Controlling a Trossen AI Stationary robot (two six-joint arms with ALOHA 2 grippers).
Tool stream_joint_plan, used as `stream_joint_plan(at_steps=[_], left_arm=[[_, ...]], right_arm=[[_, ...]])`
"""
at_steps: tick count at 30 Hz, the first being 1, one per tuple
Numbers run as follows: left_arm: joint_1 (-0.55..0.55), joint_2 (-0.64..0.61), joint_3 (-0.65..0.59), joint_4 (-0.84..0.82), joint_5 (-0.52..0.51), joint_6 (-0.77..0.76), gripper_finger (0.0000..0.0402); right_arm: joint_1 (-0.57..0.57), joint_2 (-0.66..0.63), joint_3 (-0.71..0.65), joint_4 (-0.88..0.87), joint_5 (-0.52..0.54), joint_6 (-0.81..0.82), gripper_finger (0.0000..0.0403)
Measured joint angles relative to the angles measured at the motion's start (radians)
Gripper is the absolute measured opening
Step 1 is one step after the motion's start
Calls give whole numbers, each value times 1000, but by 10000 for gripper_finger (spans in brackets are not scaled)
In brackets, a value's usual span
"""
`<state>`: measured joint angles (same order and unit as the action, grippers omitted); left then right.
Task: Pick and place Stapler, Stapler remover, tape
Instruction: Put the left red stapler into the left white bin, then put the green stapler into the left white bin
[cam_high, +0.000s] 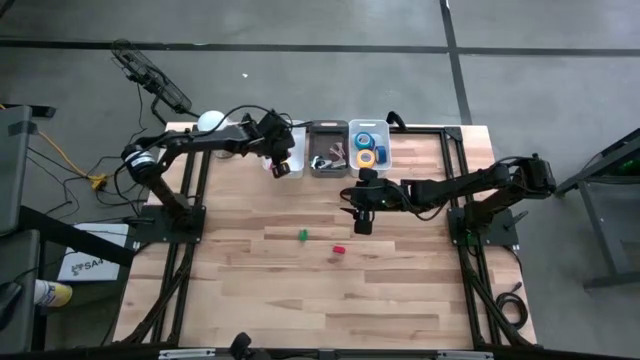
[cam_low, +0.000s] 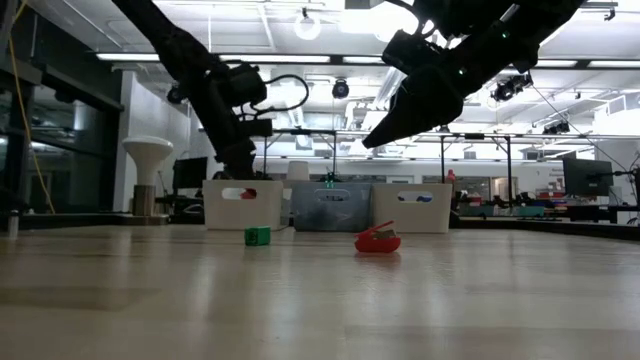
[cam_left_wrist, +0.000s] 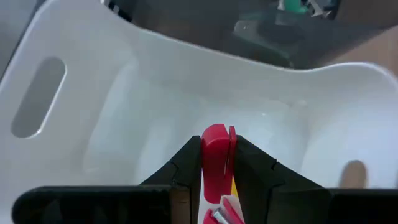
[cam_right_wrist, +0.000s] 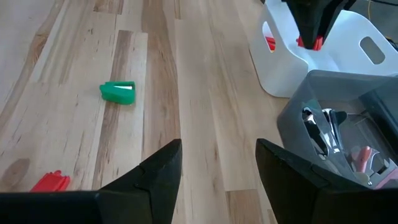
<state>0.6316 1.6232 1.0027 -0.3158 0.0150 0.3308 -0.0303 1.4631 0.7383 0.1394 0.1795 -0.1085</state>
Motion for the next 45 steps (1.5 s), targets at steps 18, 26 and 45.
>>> stream_joint_plan(at_steps=[18,26,45], left_arm=[[-3,25,0,-13,3,-7,107],[-3,25,0,-17,3,-14,173],[-14,-133,0,-133,43,298,213]], right_arm=[[0,0,0,0,-13,4,197],[0,0,0,0,-33,15,197],[0,0,0,-26,-33,19,197]])
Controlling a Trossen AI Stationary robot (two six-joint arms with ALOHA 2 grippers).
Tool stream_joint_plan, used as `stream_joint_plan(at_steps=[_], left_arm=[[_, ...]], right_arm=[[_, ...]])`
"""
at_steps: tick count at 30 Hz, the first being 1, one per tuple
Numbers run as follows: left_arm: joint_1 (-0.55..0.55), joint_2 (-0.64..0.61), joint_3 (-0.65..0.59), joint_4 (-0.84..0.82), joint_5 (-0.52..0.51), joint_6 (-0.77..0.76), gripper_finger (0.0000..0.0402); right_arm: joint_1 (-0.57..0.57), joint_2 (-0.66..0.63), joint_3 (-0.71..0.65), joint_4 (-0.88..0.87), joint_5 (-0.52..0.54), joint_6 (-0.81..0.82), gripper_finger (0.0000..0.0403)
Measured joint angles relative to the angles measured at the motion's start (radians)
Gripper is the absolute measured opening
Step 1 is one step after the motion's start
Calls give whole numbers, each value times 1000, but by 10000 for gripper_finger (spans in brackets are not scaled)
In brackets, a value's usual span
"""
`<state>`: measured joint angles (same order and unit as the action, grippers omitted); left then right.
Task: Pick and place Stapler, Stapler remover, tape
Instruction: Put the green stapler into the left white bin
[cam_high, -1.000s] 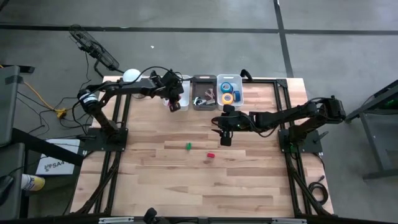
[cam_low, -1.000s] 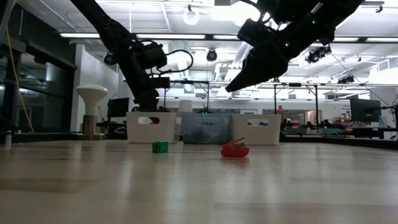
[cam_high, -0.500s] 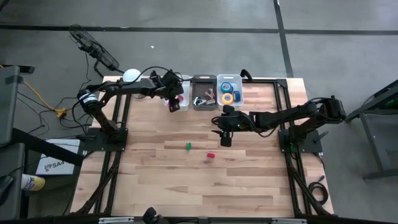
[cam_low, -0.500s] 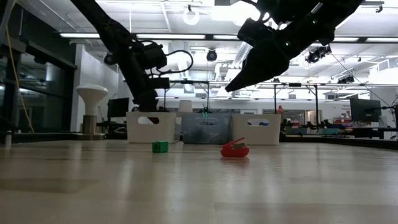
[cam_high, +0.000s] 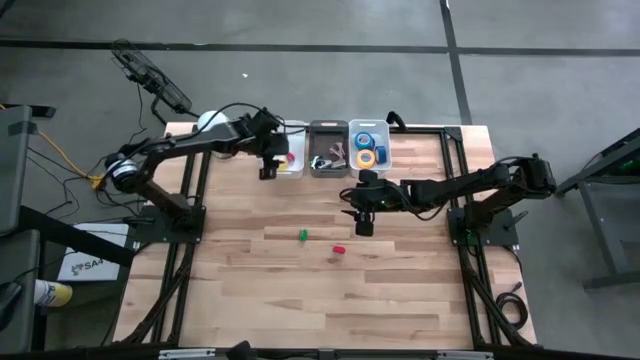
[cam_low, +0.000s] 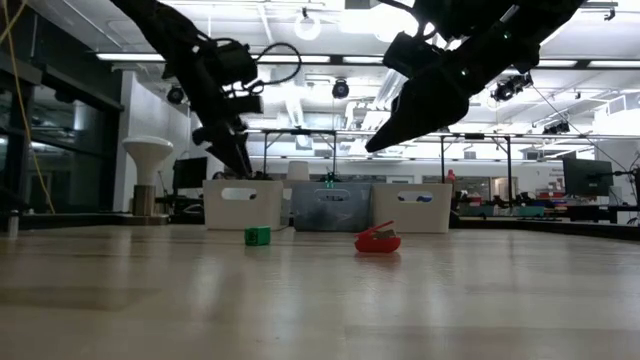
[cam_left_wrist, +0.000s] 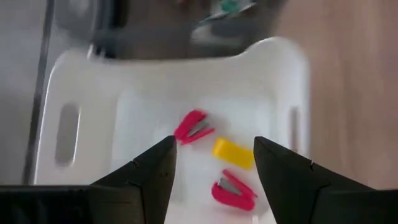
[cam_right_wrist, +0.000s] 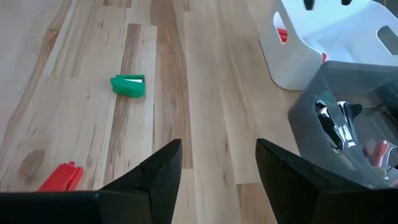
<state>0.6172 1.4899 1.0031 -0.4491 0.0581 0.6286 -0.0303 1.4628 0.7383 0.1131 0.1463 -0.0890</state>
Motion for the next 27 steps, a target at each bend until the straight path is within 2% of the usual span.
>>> stream_joint_plan(at_steps=[5,9,21,27], left_arm=[[-58,-29,0,-71,112,267,213],[-128,-29,0,-153,111,496,213],[-373,-29,0,-117,54,756,213],[-469,-29,0,-81,3,789,213]], right_arm=[[0,0,0,0,0,-21,197],[0,0,0,8,2,-25,197],[0,0,0,37,8,-26,197],[0,0,0,35,8,-26,197]])
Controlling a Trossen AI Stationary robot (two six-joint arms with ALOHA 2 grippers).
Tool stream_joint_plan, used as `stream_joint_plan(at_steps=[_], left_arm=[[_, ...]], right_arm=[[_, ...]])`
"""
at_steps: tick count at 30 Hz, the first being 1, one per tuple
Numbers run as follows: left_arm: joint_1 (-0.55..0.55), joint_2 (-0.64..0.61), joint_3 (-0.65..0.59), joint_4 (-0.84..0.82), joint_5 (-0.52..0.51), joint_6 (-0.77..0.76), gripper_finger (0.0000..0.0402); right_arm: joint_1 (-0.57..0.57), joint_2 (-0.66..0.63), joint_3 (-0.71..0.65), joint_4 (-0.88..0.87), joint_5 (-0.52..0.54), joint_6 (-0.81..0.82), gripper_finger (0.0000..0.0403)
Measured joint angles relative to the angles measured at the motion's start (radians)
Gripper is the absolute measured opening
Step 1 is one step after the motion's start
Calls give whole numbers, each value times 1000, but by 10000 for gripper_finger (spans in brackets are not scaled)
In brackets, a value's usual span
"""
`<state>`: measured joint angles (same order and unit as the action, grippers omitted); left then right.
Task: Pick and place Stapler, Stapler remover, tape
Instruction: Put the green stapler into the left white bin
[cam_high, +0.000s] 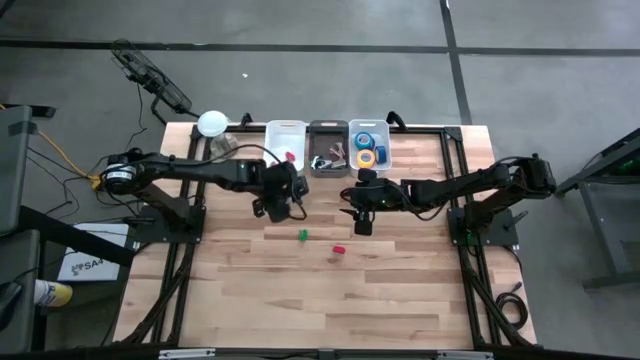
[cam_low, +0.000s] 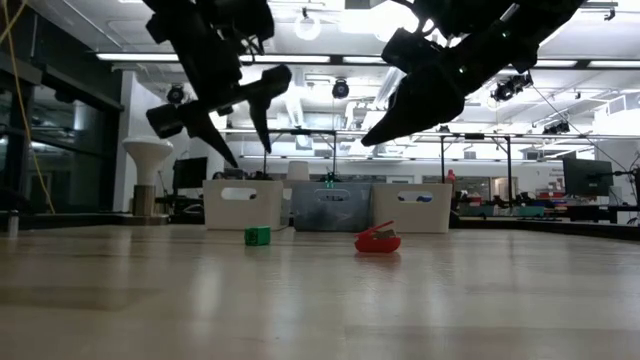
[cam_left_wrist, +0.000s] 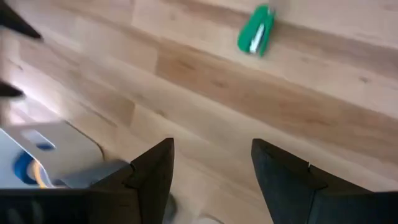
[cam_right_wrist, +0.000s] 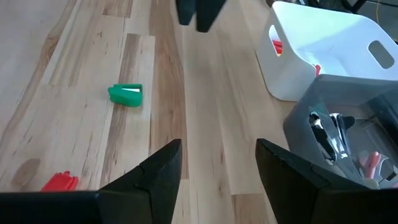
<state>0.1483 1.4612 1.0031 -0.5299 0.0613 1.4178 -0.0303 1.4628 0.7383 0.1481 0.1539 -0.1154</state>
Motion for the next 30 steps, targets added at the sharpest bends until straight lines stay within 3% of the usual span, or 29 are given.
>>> stream_joint_plan(at_steps=[7,19,30], left_arm=[[-79,38,2,118,-3,52,213],[-164,178,1,185,-25,59,213],[-220,288,107,60,-65,127,213]], right_arm=[[0,0,0,-1,-1,2,197],[0,0,-1,-33,-19,3,197],[0,0,0,-39,-18,3,197]])
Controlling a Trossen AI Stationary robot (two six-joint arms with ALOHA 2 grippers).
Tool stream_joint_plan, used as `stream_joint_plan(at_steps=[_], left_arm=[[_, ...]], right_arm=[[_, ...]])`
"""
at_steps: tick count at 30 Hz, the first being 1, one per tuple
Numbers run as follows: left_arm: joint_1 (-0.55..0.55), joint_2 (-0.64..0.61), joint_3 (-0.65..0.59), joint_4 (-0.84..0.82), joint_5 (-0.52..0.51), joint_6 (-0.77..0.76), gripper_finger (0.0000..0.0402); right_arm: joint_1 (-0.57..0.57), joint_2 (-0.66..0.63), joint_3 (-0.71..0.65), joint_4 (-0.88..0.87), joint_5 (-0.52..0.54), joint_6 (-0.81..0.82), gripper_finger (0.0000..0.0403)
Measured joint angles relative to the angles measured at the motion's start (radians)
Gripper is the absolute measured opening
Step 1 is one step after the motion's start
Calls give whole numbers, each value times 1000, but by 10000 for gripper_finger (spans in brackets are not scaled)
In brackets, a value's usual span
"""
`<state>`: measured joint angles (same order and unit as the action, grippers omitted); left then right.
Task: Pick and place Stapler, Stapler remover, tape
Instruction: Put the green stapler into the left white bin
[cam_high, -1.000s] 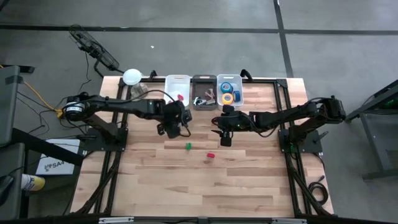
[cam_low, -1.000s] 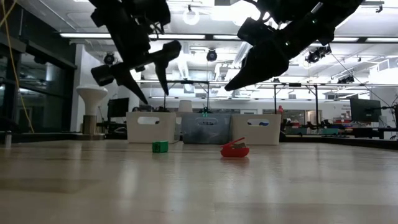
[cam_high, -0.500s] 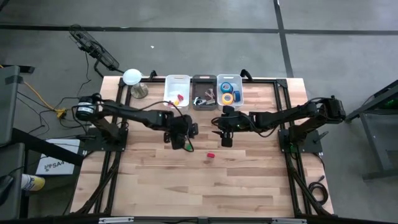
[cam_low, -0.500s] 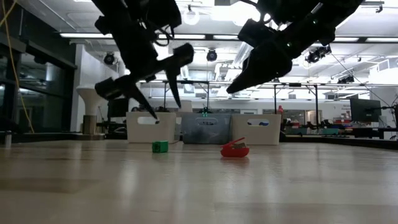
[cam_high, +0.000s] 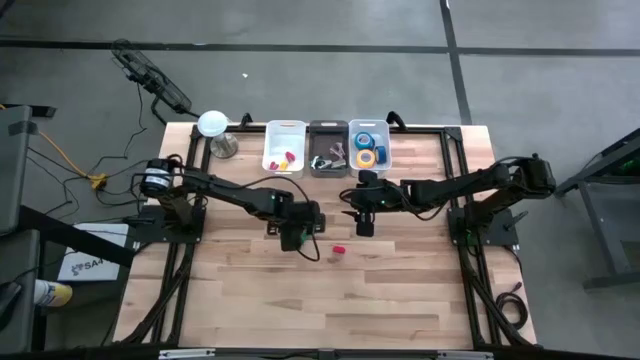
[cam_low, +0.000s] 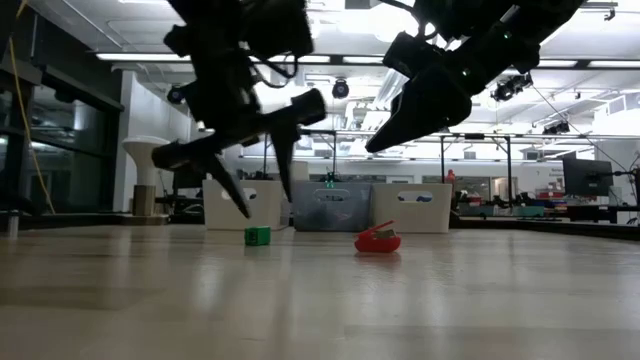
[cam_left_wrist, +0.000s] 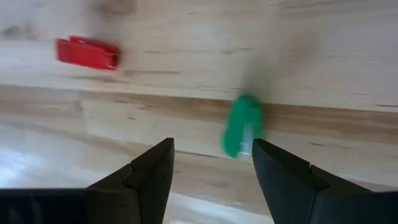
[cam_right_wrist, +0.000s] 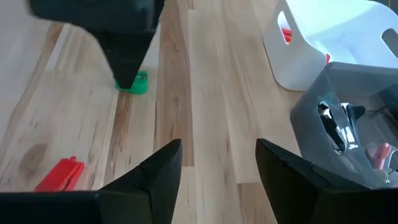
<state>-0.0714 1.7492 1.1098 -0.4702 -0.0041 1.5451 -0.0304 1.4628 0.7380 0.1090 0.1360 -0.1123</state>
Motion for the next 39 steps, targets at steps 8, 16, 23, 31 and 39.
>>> stream_joint_plan(at_steps=[8,16,23,31,39], left_arm=[[-1,80,92,-122,-11,45,213],[-1,97,90,-119,-11,81,213],[-2,130,91,-117,-3,103,213],[-1,133,92,-119,-11,136,190],[-1,134,90,-135,-14,133,112]], right_arm=[[0,0,0,-6,3,0,197],[0,0,0,-16,3,0,197],[0,0,0,-16,3,0,197],[0,0,0,-16,3,0,197],[0,0,0,-16,3,0,197]])
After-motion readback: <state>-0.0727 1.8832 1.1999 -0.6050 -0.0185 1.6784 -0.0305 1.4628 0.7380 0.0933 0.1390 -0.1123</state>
